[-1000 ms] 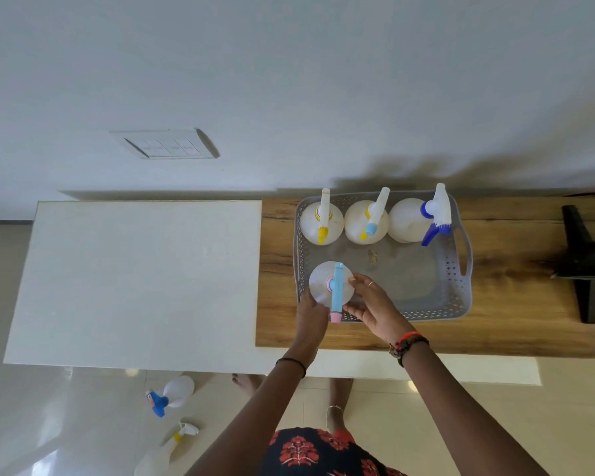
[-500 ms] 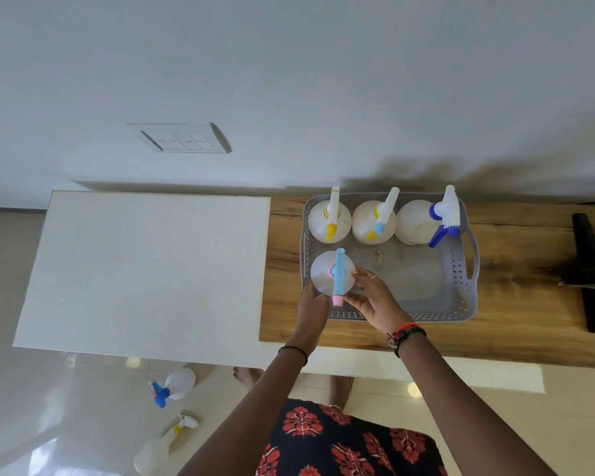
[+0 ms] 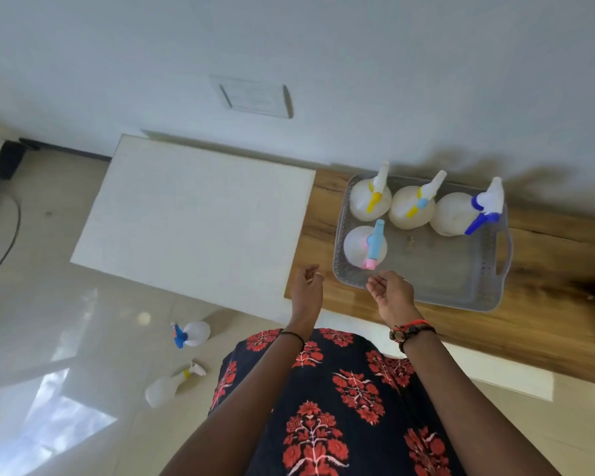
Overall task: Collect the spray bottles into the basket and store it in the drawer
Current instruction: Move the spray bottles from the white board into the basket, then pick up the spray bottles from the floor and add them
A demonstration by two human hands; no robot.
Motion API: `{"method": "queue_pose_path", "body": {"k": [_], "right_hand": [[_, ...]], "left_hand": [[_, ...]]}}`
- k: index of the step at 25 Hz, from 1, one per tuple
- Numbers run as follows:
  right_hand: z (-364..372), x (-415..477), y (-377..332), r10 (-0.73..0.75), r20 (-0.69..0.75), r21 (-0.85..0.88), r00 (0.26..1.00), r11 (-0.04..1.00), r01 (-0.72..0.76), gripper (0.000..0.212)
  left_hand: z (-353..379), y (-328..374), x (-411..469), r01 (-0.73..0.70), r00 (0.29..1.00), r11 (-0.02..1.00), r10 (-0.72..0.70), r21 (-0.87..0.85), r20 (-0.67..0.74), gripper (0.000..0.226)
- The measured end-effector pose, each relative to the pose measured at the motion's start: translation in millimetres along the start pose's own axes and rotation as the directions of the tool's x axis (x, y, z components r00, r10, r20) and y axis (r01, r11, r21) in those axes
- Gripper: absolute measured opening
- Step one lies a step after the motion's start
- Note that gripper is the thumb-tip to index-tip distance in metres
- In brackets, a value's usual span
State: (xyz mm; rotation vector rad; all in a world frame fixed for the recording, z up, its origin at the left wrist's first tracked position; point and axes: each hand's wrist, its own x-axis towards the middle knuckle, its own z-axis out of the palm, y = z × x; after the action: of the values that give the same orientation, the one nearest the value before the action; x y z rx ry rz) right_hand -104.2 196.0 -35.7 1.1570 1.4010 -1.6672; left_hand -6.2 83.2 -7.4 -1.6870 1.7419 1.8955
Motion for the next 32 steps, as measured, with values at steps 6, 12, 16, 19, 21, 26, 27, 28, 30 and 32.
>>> {"method": "queue_pose_path", "body": {"k": [6,12,16,19,21,26,27,28,30,32], "right_hand": [[18,-26,51,0.035,0.085,-0.15,0.996,0.988,-0.022,0.009],[49,-62,134,0.042,0.165,-0.287,0.985,0.958,0.007,0.012],[65,-95,217,0.066,0.23,-0.339,0.971,0.941,0.016,0.008],[72,-120,287,0.072,0.234,-0.355,0.969,0.935,0.016,0.016],[79,-134,334,0.09,0.248,-0.388,0.965,0.922,0.014,0.019],[94,-145,453,0.19,0.219,-0.513,0.957,0.857,-0.052,0.018],[98,-142,478,0.212,0.213,-0.55,0.954,0.833,-0.062,0.018],[101,-137,500,0.233,0.209,-0.58,0.95,0.811,-0.072,0.017],[108,-126,530,0.259,0.22,-0.628,0.94,0.775,-0.067,0.017],[118,-101,568,0.279,0.232,-0.678,0.932,0.733,-0.051,0.017]], "left_hand": [[-73,-37,-10,-0.015,0.993,0.997,0.007,-0.07,-0.115,0.027],[-166,-88,-26,-0.04,0.98,0.993,0.017,-0.114,-0.199,0.026],[-245,-140,-40,-0.069,0.973,0.992,0.044,-0.103,-0.227,0.025],[-312,-189,-50,-0.051,0.967,0.998,0.037,-0.046,-0.252,0.026],[-357,-220,-53,-0.039,0.957,0.999,0.038,0.003,-0.286,0.027],[-441,-292,-48,0.038,0.944,0.996,-0.009,0.083,-0.329,0.027],[-455,-309,-43,0.063,0.941,0.993,-0.027,0.095,-0.337,0.027],[-466,-324,-37,0.078,0.94,0.991,-0.035,0.112,-0.34,0.027],[-481,-348,-24,0.094,0.937,0.987,-0.044,0.129,-0.346,0.026],[-494,-384,3,0.107,0.933,0.982,-0.045,0.157,-0.356,0.026]]}}
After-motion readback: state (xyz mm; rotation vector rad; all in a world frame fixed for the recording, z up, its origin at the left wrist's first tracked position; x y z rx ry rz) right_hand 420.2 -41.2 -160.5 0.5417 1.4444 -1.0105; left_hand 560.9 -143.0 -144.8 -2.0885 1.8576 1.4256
